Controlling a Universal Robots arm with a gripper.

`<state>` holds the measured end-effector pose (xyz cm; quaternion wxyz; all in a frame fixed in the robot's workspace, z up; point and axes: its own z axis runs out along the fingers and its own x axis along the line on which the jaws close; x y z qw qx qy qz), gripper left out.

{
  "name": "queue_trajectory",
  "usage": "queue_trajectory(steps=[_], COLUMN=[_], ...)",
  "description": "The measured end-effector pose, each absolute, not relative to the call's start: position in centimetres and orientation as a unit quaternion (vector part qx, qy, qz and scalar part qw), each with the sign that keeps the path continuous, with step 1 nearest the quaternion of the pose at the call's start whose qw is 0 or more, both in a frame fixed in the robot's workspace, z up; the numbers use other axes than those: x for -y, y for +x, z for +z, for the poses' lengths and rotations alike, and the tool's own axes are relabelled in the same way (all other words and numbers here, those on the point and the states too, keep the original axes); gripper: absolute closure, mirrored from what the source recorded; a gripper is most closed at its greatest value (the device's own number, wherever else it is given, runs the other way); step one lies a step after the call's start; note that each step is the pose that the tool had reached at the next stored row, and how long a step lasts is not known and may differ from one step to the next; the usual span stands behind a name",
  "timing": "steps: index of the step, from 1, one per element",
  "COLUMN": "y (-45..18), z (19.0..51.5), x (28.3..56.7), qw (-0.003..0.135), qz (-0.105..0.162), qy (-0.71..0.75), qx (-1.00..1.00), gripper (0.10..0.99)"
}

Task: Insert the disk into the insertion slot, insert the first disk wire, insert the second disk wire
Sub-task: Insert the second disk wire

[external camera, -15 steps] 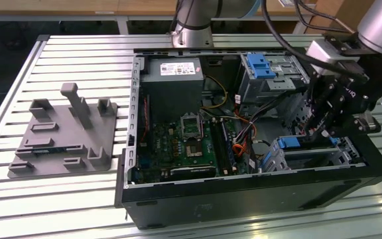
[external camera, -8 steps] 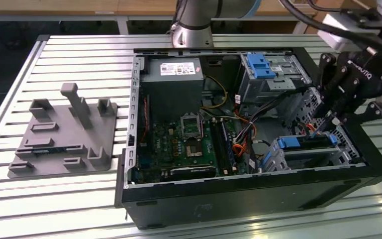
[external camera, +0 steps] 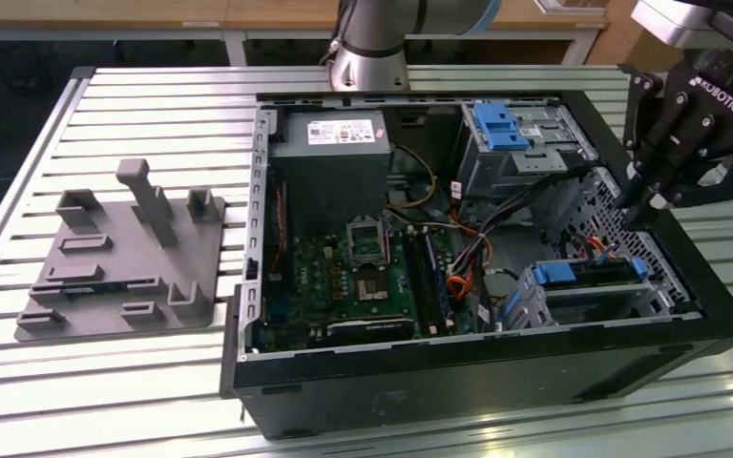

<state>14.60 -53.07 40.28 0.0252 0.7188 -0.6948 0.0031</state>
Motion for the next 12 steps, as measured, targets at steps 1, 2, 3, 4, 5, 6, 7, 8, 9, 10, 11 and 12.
queue_trajectory(steps=[1,2,3,4,5,6,7,8,9,10,11,12], y=[14.6,14.59,14.59,14.58,14.58,14.58,14.57,14.57,14.55,14.54,14.54,14.53], z=[40.29,40.29,40.29,40.3,40.3,40.3,40.3,40.3,40.3,40.3,40.3,40.3], x=[53.07,53.07,53.07,53.07,53.07,53.07,53.07,53.07,53.07,53.07,53.07,53.07], qw=[0.025,0.025,0.025,0.025,0.025,0.025,0.025,0.025,0.025,0.025,0.025,0.025], qz=[0.003,0.003,0.003,0.003,0.003,0.003,0.003,0.003,0.003,0.003,0.003,0.003], qy=[0.719,0.719,0.719,0.719,0.719,0.719,0.719,0.719,0.719,0.719,0.719,0.719], qx=[0.695,0.695,0.695,0.695,0.695,0.695,0.695,0.695,0.695,0.695,0.695,0.695], gripper=[0.89,0.89,0.949,0.949,0.98,0.98,0.98,0.98,0.98,0.98,0.98,0.98])
